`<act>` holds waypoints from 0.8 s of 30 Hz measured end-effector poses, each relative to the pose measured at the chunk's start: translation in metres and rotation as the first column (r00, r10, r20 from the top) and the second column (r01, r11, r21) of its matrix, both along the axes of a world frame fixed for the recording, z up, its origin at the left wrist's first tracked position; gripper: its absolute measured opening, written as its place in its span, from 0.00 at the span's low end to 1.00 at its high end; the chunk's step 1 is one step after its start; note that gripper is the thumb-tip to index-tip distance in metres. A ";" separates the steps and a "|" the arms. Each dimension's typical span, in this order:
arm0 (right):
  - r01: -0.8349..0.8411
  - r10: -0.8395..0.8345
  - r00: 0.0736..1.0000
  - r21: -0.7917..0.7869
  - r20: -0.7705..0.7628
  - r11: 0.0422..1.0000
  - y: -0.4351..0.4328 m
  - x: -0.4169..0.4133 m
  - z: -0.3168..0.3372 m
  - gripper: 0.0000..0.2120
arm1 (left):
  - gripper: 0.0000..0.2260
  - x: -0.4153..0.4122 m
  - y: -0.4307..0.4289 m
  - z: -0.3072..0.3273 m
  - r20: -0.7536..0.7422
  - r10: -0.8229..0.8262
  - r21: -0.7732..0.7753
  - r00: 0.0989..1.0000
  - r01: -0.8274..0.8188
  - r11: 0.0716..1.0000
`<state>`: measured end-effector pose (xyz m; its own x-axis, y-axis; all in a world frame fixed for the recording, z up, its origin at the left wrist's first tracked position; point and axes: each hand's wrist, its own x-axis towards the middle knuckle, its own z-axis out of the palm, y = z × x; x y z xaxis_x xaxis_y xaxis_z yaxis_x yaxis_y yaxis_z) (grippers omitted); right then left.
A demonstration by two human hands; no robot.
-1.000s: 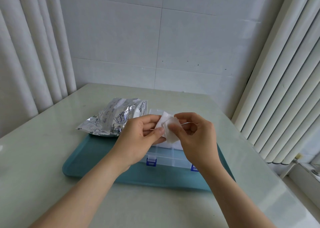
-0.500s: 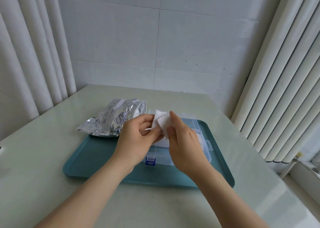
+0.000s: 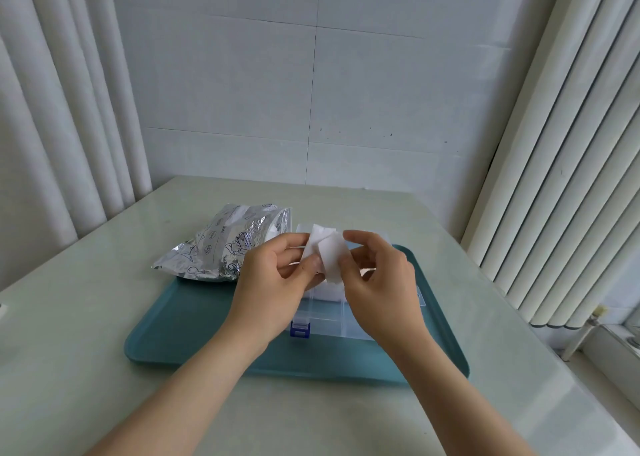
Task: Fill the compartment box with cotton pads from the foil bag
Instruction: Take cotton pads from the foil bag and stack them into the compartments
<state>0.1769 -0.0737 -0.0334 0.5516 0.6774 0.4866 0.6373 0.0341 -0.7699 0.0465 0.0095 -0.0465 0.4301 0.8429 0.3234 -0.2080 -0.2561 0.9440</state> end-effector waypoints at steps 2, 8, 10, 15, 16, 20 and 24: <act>0.009 -0.009 0.998 -0.009 -0.060 1.000 0.000 0.002 0.000 0.11 | 0.10 0.000 0.001 0.000 0.016 0.000 -0.017 1.000 0.001 1.000; -0.093 0.155 0.845 0.145 -0.512 0.985 -0.005 0.006 0.010 0.12 | 0.11 -0.001 0.004 -0.002 0.018 0.020 -0.015 1.000 -0.019 1.000; -0.124 0.206 0.792 0.179 -0.574 0.976 -0.006 0.005 0.013 0.10 | 0.12 -0.001 0.005 -0.002 0.000 -0.005 0.016 1.000 0.005 1.000; -0.190 0.251 0.805 0.166 -0.538 0.968 -0.006 -0.001 0.012 0.07 | 0.16 0.000 0.000 0.000 -0.038 -0.109 0.063 0.993 0.111 0.992; -0.180 0.241 0.811 0.163 -0.533 0.970 -0.006 -0.001 0.012 0.07 | 0.16 0.000 -0.001 0.001 -0.037 -0.122 0.058 0.992 0.124 0.991; -0.167 0.225 0.833 0.158 -0.505 0.973 -0.006 0.002 0.008 0.06 | 0.15 -0.001 -0.004 0.002 0.010 -0.165 -0.005 0.986 0.165 0.986; -0.160 0.210 0.886 0.152 -0.413 0.975 -0.006 0.001 0.010 0.06 | 0.10 -0.002 -0.004 0.003 -0.005 -0.127 0.059 0.992 0.127 0.990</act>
<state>0.1781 -0.0795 -0.0239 0.5921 0.7431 0.3118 0.2241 0.2198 -0.9495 0.0449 0.0051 -0.0433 0.5330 0.7606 0.3707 -0.2412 -0.2833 0.9282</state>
